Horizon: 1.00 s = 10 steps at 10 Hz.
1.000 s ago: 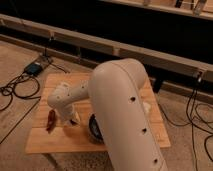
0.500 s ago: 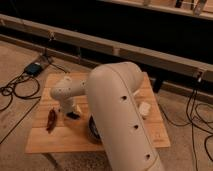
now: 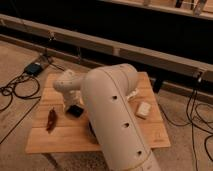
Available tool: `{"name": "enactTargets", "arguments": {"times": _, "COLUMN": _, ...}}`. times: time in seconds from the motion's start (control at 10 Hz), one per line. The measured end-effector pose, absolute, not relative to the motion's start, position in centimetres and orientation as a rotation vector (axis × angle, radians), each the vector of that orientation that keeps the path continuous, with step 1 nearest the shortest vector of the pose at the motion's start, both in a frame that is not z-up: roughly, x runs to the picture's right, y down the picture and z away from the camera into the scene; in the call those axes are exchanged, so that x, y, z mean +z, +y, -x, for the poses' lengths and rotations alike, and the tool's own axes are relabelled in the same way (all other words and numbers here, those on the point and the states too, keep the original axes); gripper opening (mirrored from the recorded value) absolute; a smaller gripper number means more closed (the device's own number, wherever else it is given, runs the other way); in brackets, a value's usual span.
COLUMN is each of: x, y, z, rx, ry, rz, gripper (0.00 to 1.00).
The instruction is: Push the eraser across the table
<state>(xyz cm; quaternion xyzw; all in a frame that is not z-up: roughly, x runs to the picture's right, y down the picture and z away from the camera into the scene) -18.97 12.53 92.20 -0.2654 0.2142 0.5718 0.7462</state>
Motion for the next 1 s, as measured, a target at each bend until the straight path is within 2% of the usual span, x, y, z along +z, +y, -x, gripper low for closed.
{"name": "enactTargets", "arguments": {"times": 0.4, "x": 93.5, "y": 7.0, "z": 18.2, "rx": 1.220, "ry": 0.469, "rz": 0.517, "gripper": 0.65}}
{"name": "enactTargets", "arguments": {"times": 0.7, "x": 93.1, "y": 3.3, "z": 17.9, "rx": 1.221, "ry": 0.457, "rz": 0.469, "gripper": 0.65}}
{"name": "enactTargets", "arguments": {"times": 1.0, "x": 90.1, "y": 4.0, "z": 18.5, "rx": 1.268, "ry": 0.483, "rz": 0.447, "gripper": 0.65}}
